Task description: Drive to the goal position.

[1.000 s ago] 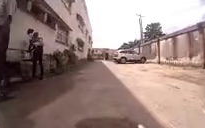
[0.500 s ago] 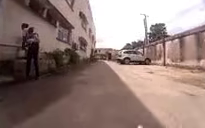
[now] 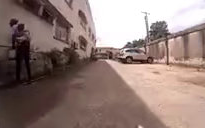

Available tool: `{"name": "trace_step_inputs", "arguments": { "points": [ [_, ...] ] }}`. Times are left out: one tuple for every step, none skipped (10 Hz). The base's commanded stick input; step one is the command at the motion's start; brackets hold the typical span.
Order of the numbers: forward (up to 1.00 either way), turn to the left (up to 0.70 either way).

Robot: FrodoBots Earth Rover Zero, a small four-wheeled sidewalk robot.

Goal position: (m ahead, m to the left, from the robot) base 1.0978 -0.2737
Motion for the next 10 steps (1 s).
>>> {"name": "trace_step_inputs", "arguments": {
  "points": [
    [0.85,0.00],
    [0.85,0.00],
    [0.85,0.00],
    [0.85,0.00],
    [0.85,0.00],
    [0.85,0.00],
    [0.85,0.00],
    [0.85,0.00],
    [0.85,0.00],
    [0.85,0.00]
  ]
}}
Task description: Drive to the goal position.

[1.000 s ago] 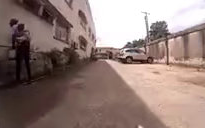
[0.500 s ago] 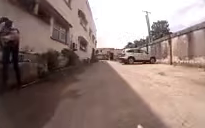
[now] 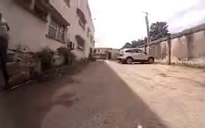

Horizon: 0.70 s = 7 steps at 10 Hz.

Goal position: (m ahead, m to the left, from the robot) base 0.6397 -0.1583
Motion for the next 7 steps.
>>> {"name": "trace_step_inputs", "arguments": {
  "points": [
    [0.85,-0.07],
    [0.85,-0.16],
    [0.85,-0.25],
    [0.85,-0.34],
    [0.85,-0.26],
    [0.85,-0.18],
    [0.85,-0.10]
  ]
}}
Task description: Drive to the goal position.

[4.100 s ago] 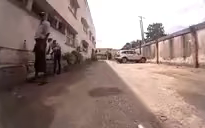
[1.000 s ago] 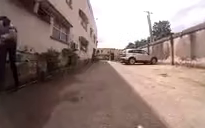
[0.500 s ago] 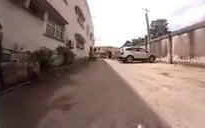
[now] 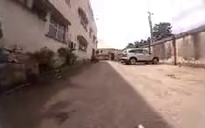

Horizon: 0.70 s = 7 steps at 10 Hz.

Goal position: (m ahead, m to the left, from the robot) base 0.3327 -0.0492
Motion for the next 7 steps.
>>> {"name": "trace_step_inputs", "arguments": {
  "points": [
    [0.85,-0.03],
    [0.85,0.00],
    [0.85,0.00],
    [0.85,0.00],
    [0.85,0.00],
    [0.85,0.00],
    [0.85,0.00]
  ]
}}
